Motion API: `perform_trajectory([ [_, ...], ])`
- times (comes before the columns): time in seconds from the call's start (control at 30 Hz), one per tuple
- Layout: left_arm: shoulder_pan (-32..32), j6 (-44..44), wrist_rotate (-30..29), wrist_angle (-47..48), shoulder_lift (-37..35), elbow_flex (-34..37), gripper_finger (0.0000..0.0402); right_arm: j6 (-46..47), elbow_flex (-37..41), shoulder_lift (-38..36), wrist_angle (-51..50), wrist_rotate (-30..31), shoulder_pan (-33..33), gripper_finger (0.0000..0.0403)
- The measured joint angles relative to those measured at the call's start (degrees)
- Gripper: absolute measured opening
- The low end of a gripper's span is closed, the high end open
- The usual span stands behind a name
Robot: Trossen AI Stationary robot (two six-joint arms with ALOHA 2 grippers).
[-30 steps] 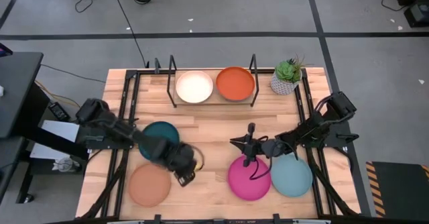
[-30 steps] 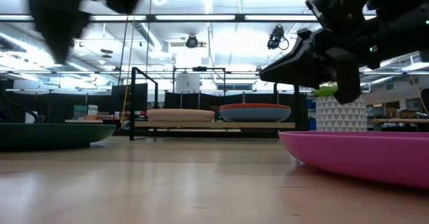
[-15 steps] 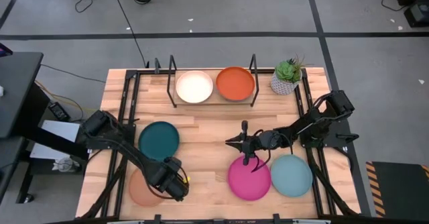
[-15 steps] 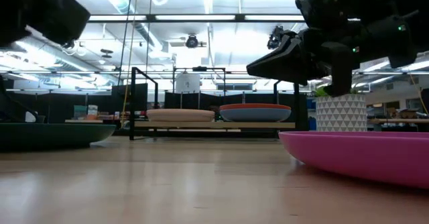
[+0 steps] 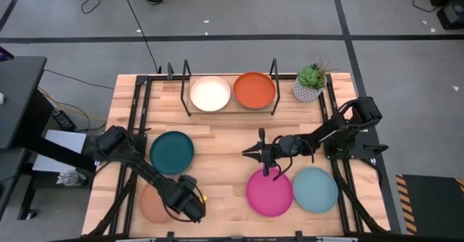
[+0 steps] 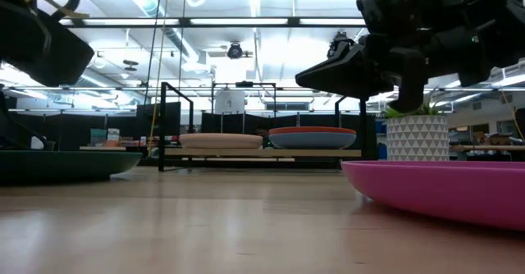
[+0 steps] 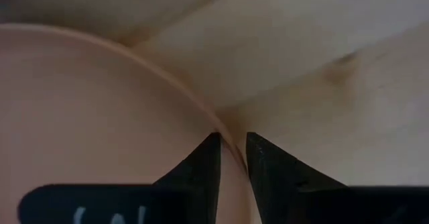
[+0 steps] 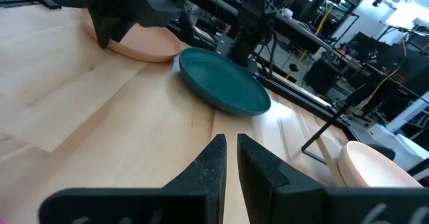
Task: Place and stack plates onto a shelf
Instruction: Stack the brown plate on top of the the light orange plate on the shelf
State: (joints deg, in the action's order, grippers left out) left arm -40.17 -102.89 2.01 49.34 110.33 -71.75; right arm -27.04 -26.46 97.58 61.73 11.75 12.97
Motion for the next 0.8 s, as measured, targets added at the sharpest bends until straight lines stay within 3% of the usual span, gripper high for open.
perform_trajectory([
  [0.23,-0.3,2.9,1.2,-4.7,-0.9,-0.2,0.0015,0.1,0.0,0.0,0.4,0.0,0.0,0.0043],
  [0.47,0.2,12.4,0.1,-7.7,-4.2,-7.0,0.0016,1.5,0.0,0.0,0.0,-0.4,0.0,0.0043],
  [0.53,0.6,17.3,-3.3,-7.2,-4.9,-9.6,0.0016,2.5,0.0,0.0,-0.7,-1.2,0.0,0.0043],
  [0.67,2.7,32.3,-15.5,-4.2,-5.5,-14.4,0.0016,5.0,0.0,0.0,-1.5,-1.5,0.3,0.0043],
  [0.8,7.3,44.0,-19.8,-1.1,-5.5,-15.1,0.0016,7.9,0.0,0.0,-2.0,-2.1,1.3,0.0043],
])
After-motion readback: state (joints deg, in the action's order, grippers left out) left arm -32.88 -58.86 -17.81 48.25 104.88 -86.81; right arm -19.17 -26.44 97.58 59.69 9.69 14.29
